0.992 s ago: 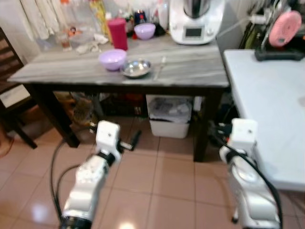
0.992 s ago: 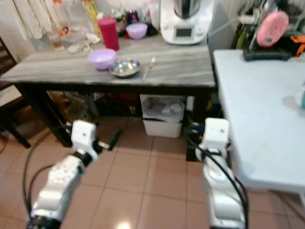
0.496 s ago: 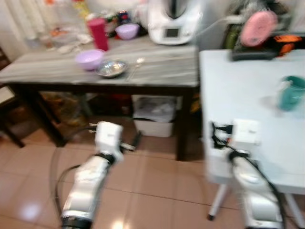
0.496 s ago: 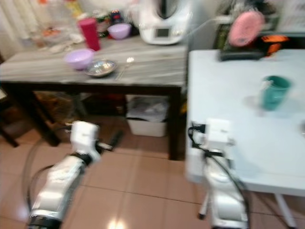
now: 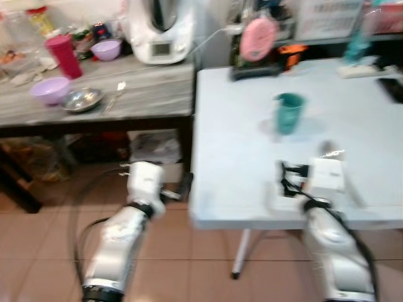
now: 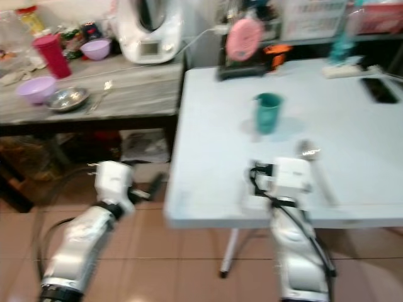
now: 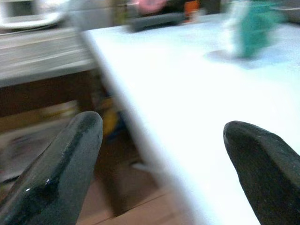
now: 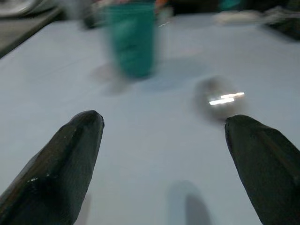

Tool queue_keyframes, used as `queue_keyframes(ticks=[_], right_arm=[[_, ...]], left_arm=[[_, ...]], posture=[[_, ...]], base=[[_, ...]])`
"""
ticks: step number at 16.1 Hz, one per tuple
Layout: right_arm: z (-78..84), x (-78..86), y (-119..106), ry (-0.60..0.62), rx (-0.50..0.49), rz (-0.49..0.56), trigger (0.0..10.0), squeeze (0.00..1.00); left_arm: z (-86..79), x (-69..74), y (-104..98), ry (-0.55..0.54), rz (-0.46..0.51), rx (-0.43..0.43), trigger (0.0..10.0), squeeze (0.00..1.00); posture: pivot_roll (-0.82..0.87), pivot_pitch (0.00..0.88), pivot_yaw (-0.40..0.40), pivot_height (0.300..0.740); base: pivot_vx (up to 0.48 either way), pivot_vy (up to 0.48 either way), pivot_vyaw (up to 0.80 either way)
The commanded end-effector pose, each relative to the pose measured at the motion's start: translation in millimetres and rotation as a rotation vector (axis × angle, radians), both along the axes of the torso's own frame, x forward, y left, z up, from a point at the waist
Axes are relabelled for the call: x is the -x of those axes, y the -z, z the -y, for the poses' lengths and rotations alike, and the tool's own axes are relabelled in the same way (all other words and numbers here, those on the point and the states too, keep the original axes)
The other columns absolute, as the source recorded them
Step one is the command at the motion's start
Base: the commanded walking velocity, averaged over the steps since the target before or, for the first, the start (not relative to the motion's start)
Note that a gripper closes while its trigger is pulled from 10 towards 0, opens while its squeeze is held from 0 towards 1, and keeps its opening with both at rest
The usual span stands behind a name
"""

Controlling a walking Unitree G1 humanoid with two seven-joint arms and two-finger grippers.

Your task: Setting the table

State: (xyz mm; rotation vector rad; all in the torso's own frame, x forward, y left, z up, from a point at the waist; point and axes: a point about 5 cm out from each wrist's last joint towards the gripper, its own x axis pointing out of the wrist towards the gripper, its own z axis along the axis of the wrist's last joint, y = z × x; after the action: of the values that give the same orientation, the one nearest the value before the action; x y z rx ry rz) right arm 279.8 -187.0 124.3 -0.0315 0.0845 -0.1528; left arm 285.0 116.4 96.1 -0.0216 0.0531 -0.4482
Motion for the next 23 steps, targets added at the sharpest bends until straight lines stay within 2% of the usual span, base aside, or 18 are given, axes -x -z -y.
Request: queue_keyframes(ticks=[1, 3, 6, 9, 11, 14, 16, 23], right_arm=[[-8.8, -1.0, -3.5, -0.028, -0.019, 0.016, 10.0, 0.0], [-8.6, -0.9, -2.9, -0.026, -0.018, 0.015, 10.0, 0.0], [-8.9, -0.6, -2.5, -0.028, -0.015, 0.014, 10.0, 0.0], [-10.6, -0.2, -2.2, -0.035, -0.006, 0.013, 10.0, 0.0], [-11.8, -0.9, -3.4, -0.044, 0.01, 0.019, 10.0, 0.0], [-12.7, -1.7, -3.5, -0.046, 0.016, 0.019, 10.0, 0.0], [-13.2, -1.7, -2.3, -0.045, 0.015, 0.016, 10.0, 0.0], [-13.6, -0.5, -0.5, -0.034, 0.005, 0.012, 10.0, 0.0]], left_arm=[[-10.5, -1.5, -3.2, -0.02, 0.013, -0.021, 10.0, 0.0], [-10.6, -1.5, -3.1, -0.02, 0.014, -0.023, 10.0, 0.0], [-9.9, -2.1, -4.5, -0.032, 0.016, 0.0, 10.0, 0.0], [-9.7, -1.6, -3.1, -0.041, 0.016, -0.023, 10.0, 0.0], [-8.4, -1.0, -2.7, -0.041, 0.009, 0.002, 10.0, 0.0], [-7.3, -1.3, -4.0, -0.032, 0.02, -0.021, 10.0, 0.0], [-7.6, -1.0, -3.9, -0.027, 0.018, -0.018, 10.0, 0.0], [-8.1, -0.5, -3.0, -0.02, 0.012, -0.021, 10.0, 0.0]], posture=[[-0.29, 0.0, 0.091, 0.74], [-0.29, 0.0, 0.091, 0.74], [-0.29, 0.0, 0.091, 0.74], [-0.28, 0.0, 0.089, 0.74], [-0.28, 0.0, 0.088, 0.74], [-0.28, 0.0, 0.089, 0.74], [-0.28, 0.0, 0.093, 0.74], [-0.28, 0.0, 0.098, 0.74]], base=[[0.0, -0.345, -0.56], [0.0, -0.345, 0.0], [0.0, 0.0, 0.0], [0.0, 0.0, 0.0], [0.0, 0.0, 0.0], [0.0, 0.0, 0.39], [0.0, -0.285, 0.54], [0.0, -0.329, 0.0]])
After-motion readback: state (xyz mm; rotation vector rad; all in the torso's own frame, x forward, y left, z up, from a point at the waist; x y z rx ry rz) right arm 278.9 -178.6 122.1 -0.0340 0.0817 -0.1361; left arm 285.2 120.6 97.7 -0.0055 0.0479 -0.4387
